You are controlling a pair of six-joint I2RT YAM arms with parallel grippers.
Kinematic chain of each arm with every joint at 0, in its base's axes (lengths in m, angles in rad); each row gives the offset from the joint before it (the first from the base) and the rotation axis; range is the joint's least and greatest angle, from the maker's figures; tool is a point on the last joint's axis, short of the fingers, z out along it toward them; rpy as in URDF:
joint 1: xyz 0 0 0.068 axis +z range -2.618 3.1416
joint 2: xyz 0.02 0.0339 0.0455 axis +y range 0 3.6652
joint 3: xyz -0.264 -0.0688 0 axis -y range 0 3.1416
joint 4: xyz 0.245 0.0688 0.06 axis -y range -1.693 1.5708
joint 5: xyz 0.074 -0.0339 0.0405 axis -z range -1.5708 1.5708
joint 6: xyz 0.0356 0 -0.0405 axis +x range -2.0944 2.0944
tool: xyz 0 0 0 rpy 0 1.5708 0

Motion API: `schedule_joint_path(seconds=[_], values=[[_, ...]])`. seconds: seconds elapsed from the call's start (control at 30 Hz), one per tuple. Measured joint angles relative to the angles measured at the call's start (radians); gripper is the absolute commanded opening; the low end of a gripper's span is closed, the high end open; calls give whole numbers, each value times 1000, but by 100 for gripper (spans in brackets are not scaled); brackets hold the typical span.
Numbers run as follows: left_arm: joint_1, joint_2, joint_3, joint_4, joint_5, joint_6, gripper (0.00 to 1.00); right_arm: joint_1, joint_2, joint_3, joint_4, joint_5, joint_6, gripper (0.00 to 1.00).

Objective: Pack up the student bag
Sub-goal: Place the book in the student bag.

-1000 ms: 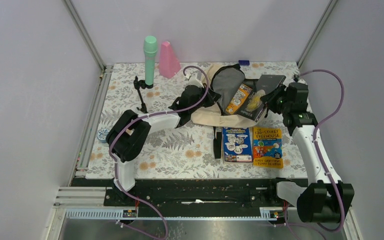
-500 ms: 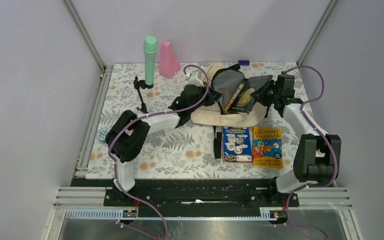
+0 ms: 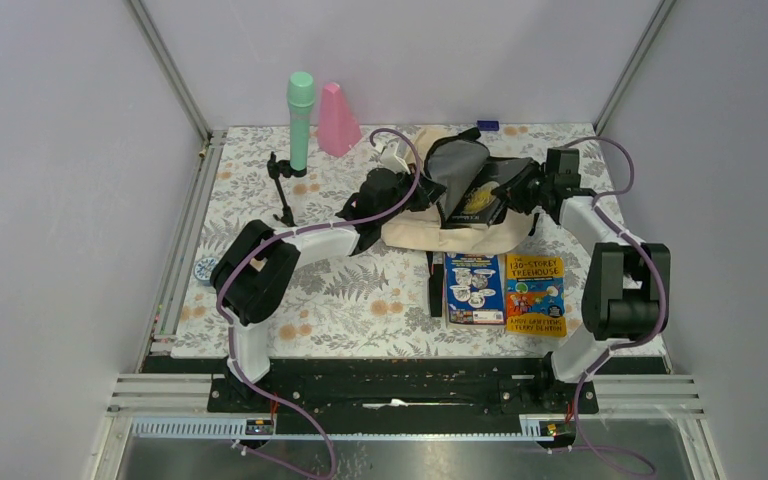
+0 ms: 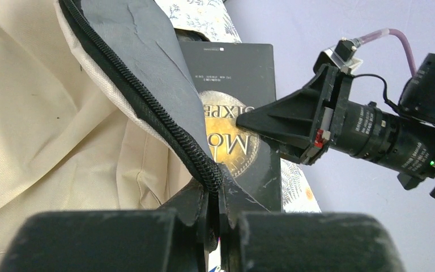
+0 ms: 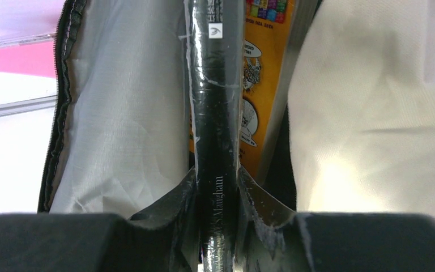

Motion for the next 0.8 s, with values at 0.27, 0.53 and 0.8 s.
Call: schedule_joint_path(seconds=[0.27,0.53,0.8], values=[[0,0,0,16,10,10,0,63,123,142,-17,6,3,0],[0,0,0,21,19,10,0,145,227,249,-7,40,19,16],[10,0,0,21,19,10,0,175,288,314,-12,72,7,44]])
